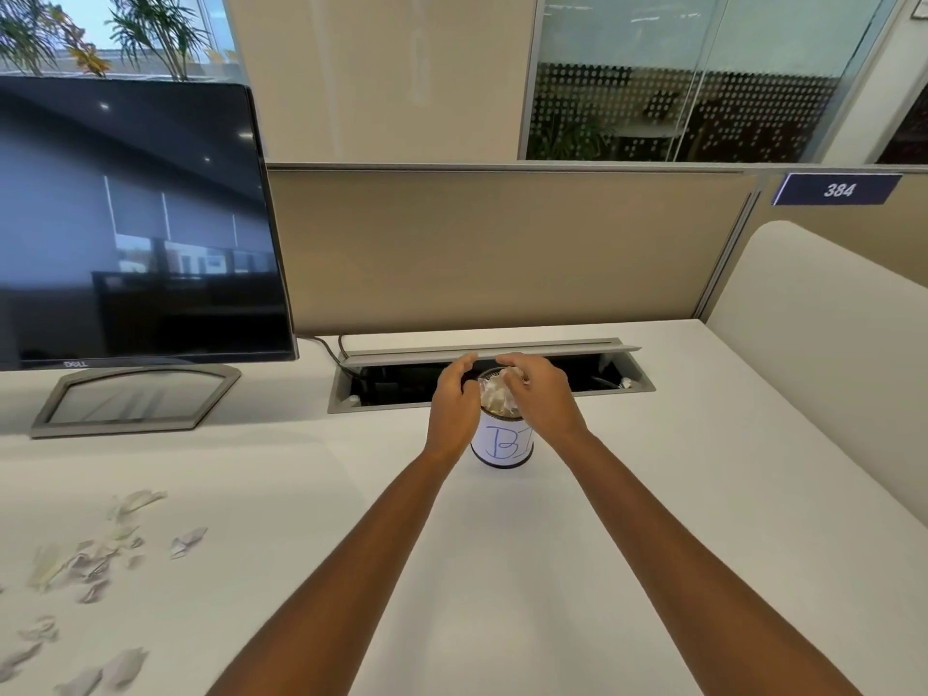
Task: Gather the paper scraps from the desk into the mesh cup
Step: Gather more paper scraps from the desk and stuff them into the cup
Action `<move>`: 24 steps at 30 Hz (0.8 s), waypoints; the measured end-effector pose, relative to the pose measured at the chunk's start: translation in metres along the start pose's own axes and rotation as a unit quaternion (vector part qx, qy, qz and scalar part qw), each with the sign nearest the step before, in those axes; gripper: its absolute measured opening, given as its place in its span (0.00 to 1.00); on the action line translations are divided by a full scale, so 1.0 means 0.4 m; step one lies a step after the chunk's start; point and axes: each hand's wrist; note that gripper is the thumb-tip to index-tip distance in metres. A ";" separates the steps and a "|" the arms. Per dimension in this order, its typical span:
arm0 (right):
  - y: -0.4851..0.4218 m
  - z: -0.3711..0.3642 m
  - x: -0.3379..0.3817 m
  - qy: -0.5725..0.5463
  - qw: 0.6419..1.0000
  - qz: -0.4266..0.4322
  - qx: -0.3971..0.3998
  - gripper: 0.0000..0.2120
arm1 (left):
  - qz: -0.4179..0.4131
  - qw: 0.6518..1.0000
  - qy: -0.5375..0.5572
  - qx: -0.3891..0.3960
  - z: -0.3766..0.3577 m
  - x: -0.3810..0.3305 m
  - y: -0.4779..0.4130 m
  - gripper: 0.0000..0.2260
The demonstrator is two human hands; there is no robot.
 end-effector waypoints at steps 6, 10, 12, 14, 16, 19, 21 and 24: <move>0.056 0.017 -0.018 0.145 0.986 0.017 0.077 0.19 | -0.176 0.933 -0.313 -0.006 0.007 0.064 0.012 0.18; 0.076 -0.001 -0.034 0.284 0.927 0.044 0.242 0.25 | -0.210 0.818 -0.535 0.022 0.015 0.083 -0.006 0.25; 0.067 -0.003 -0.039 0.311 0.912 0.070 0.259 0.28 | -0.218 0.790 -0.572 0.033 0.018 0.079 -0.016 0.27; 0.050 -0.002 -0.041 0.329 0.899 0.087 0.276 0.29 | -0.233 0.770 -0.593 0.044 0.020 0.067 -0.024 0.28; 0.031 -0.002 -0.040 0.339 0.886 0.086 0.305 0.31 | -0.237 0.752 -0.612 0.053 0.018 0.052 -0.030 0.28; 0.007 -0.006 -0.033 0.358 0.863 0.064 0.350 0.30 | -0.228 0.734 -0.637 0.060 0.011 0.035 -0.033 0.27; -0.003 -0.009 -0.025 0.372 0.849 0.046 0.372 0.30 | -0.223 0.725 -0.648 0.061 0.007 0.027 -0.033 0.26; -0.007 -0.008 -0.011 0.380 0.841 0.034 0.382 0.25 | -0.225 0.721 -0.653 0.054 0.006 0.019 -0.027 0.25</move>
Point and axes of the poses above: each hand's wrist, its own y-axis away from the middle knuckle, its own z-axis out of the back of the hand, x = y × z, and after that the axes turned 14 degrees about z, right-handed
